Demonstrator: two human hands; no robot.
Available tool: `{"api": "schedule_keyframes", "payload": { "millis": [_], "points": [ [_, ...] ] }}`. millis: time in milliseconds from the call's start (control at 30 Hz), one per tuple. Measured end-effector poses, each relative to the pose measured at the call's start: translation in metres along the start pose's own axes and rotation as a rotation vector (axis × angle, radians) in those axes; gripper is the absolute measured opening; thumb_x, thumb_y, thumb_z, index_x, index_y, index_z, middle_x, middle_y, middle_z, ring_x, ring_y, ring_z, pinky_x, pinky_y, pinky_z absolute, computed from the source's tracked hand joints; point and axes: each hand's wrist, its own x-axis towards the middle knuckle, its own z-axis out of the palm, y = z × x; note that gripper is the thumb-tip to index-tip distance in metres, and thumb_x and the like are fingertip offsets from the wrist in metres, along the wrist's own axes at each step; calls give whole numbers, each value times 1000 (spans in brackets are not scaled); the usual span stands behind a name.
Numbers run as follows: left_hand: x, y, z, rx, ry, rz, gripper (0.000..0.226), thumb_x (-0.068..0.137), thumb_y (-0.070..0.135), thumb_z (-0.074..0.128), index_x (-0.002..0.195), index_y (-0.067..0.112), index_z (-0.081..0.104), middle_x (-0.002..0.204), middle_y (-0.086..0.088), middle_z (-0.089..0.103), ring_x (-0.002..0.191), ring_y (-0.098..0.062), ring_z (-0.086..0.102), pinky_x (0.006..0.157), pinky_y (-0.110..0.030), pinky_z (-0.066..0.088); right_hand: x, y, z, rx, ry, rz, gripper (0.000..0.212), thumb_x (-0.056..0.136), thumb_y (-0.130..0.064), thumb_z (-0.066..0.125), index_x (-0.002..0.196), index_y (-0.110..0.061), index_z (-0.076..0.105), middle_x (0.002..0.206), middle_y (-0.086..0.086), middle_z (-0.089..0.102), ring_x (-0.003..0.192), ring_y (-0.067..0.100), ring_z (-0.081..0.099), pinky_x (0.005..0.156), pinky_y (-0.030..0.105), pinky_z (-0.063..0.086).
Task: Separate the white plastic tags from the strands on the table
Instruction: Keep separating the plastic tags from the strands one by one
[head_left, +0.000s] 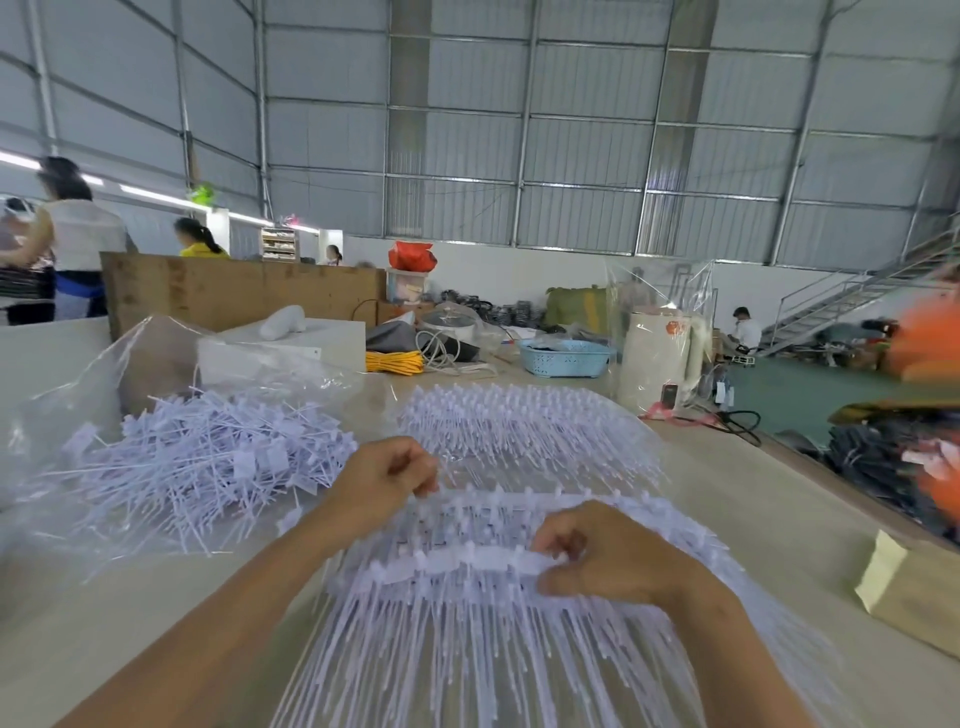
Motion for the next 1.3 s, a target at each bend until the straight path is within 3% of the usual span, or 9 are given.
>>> {"api": "schedule_keyframes", "payload": {
  "millis": [67,133,233,367,500,767,1000,1200,1300],
  "points": [
    [8,-7,3,248,-12,-4,9,94,14,56,92,14,64,87,7,68,78,-3,62,69,-14,46,0,5,3,3,-101,53,11,77,-22,76,83,-23,67,66,-16,54,52,-9,49,55,6,36],
    [13,-19,7,567,-243,-52,19,95,22,53,111,13,60,109,1,61,95,-12,58,82,-21,45,1,8,3,44,-69,61,5,80,-23,73,83,-21,71,64,-12,60,54,-8,53,57,8,40],
    [15,-26,12,690,-373,-133,33,95,34,54,120,13,57,117,-2,60,99,-14,58,85,-25,46,2,15,3,41,27,56,8,83,-21,69,83,-15,74,78,-2,71,68,1,62,68,17,51],
    [22,-21,7,722,-379,-124,20,90,37,61,94,18,67,97,8,60,82,-4,54,78,-21,42,6,17,5,-14,169,40,17,84,-22,66,69,-30,65,70,-12,65,60,-6,57,63,12,46],
    [21,-11,7,808,-443,-71,20,89,31,56,76,33,41,81,15,50,78,-8,46,81,-31,32,11,21,7,-108,307,49,3,88,-24,63,88,-25,65,80,-4,61,69,7,54,73,18,46],
    [14,61,2,758,-48,370,29,79,25,65,81,30,37,74,17,40,66,2,40,76,-30,31,12,22,8,-358,604,156,65,89,-19,58,146,-23,25,148,-2,32,135,19,32,104,41,38],
    [-5,107,-11,675,372,804,29,69,39,60,87,17,57,77,18,50,60,-5,38,72,-30,28,9,19,0,-211,736,142,49,89,-25,59,136,-19,45,133,8,49,128,25,39,107,44,33],
    [2,63,-20,378,173,293,40,66,62,73,76,25,62,73,11,64,65,-7,59,60,-25,46,-10,-3,-22,-435,1355,-56,25,69,-13,56,87,-12,74,79,14,58,74,31,53,70,43,42],
    [8,28,-10,158,40,58,23,68,40,80,68,24,63,61,7,61,50,-4,51,49,-21,42,-17,-4,-29,-544,1235,88,31,76,-23,44,84,-20,74,83,6,65,80,30,55,77,42,38]
  ]
}}
